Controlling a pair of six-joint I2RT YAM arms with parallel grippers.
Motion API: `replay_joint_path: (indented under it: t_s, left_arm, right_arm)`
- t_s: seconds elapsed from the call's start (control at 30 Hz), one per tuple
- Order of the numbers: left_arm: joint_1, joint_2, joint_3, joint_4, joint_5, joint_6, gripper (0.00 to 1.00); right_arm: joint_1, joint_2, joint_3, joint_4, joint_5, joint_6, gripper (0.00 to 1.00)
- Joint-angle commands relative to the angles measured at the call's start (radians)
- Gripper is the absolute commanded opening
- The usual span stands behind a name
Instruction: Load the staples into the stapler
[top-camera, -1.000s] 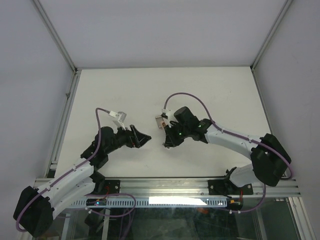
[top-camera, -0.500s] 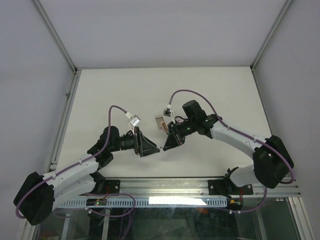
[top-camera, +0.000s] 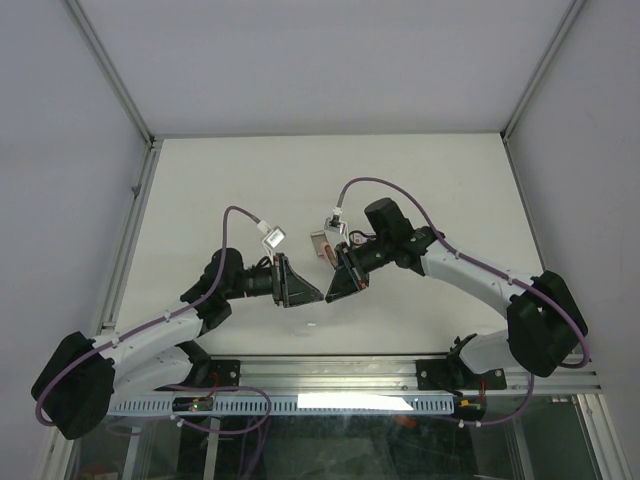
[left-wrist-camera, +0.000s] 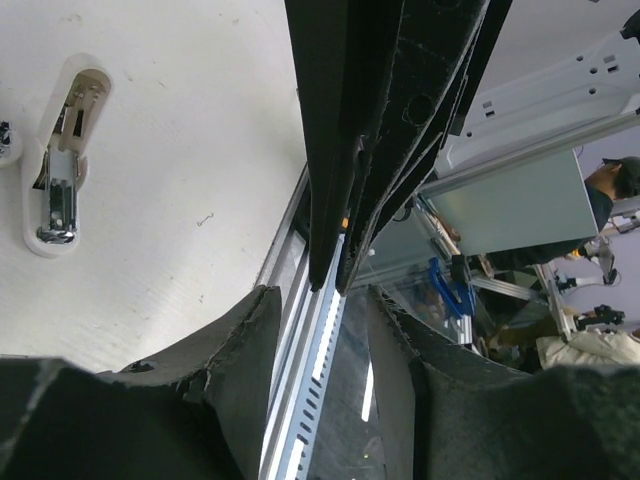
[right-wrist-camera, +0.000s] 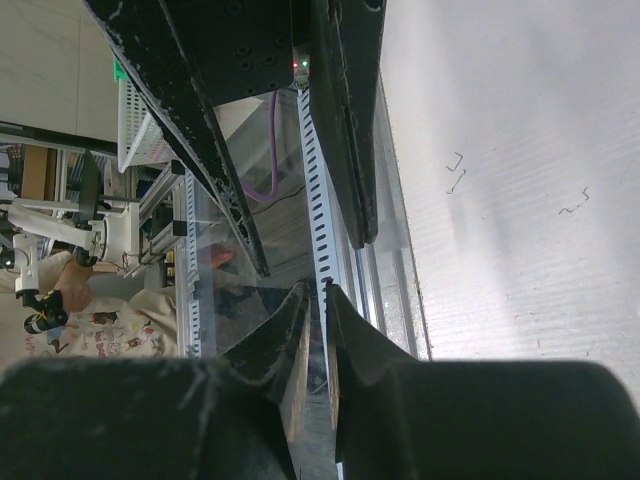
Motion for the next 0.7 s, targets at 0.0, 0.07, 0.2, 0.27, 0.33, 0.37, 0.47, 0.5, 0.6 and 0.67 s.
replay_joint_path:
  t_s: [0.0, 0.07, 0.2, 0.27, 0.33, 0.37, 0.47, 0.5, 0.6, 0.67]
  left_arm:
    - [-0.012, 0.007, 0.041, 0.063, 0.017, -0.041, 0.40]
    - [-0.015, 0.009, 0.041, 0.063, 0.014, -0.043, 0.38]
    - [-0.019, -0.013, 0.032, -0.040, -0.116, 0.006, 0.42]
    - [-0.013, -0.040, 0.033, -0.132, -0.237, 0.026, 0.49]
    - [0.002, -0.040, 0.035, -0.150, -0.252, 0.021, 0.56]
    - [0.008, -0.036, 0.036, -0.150, -0.255, 0.015, 0.59]
    - [0.027, -0.018, 0.041, -0.165, -0.275, 0.002, 0.69]
    - [0.036, -0.012, 0.044, -0.174, -0.281, 0.000, 0.71]
    - [0.085, -0.004, 0.049, -0.209, -0.288, 0.003, 0.79]
    - [0.131, -0.004, 0.052, -0.221, -0.280, 0.006, 0.84]
  right_arm:
    - [-0.002, -0.008, 0.043, 0.014, -0.038, -0.009, 0.14]
    - [-0.003, -0.006, 0.044, 0.012, -0.035, -0.010, 0.14]
    - [-0.003, -0.014, 0.035, 0.007, 0.058, -0.004, 0.15]
    - [-0.002, -0.032, 0.005, 0.048, 0.129, 0.022, 0.18]
    - [0.000, -0.050, -0.031, 0.080, 0.200, 0.045, 0.20]
    - [0.002, -0.059, -0.047, 0.089, 0.245, 0.054, 0.22]
    - [0.014, -0.086, -0.088, 0.111, 0.385, 0.067, 0.28]
    - [0.030, -0.094, -0.097, 0.111, 0.464, 0.067, 0.31]
    - [0.146, -0.115, -0.125, 0.110, 0.697, 0.072, 0.39]
    - [0.241, -0.122, -0.151, 0.128, 0.829, 0.088, 0.42]
